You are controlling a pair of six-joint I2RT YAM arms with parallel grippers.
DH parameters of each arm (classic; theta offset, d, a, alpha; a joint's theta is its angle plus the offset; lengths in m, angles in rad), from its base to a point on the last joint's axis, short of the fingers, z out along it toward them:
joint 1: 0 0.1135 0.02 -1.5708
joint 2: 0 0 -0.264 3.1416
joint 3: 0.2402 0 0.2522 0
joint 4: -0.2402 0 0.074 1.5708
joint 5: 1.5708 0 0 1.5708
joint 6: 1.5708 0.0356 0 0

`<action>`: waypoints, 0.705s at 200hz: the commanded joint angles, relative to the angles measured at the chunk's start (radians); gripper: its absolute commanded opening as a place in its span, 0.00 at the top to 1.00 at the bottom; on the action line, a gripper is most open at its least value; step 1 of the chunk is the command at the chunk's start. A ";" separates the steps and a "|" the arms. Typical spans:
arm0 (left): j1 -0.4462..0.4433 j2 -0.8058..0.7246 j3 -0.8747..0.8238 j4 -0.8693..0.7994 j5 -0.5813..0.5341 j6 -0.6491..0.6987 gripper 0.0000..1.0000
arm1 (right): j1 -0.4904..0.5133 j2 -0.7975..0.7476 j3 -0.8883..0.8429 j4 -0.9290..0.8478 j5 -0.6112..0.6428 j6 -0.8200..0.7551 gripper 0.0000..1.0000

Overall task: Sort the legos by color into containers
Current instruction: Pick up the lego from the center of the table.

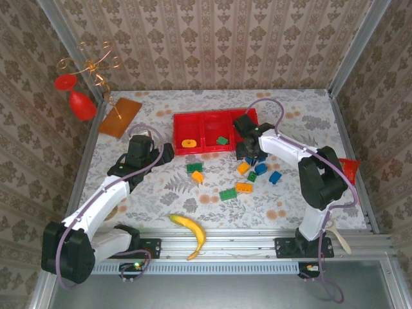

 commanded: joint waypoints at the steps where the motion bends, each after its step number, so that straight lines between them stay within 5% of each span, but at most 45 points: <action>1: 0.010 -0.011 -0.009 0.013 -0.001 -0.022 0.00 | -0.004 0.021 0.008 0.009 -0.018 -0.016 0.29; 141: 0.012 0.000 -0.009 0.014 0.002 -0.024 0.00 | -0.003 0.043 0.000 0.043 -0.070 -0.005 0.32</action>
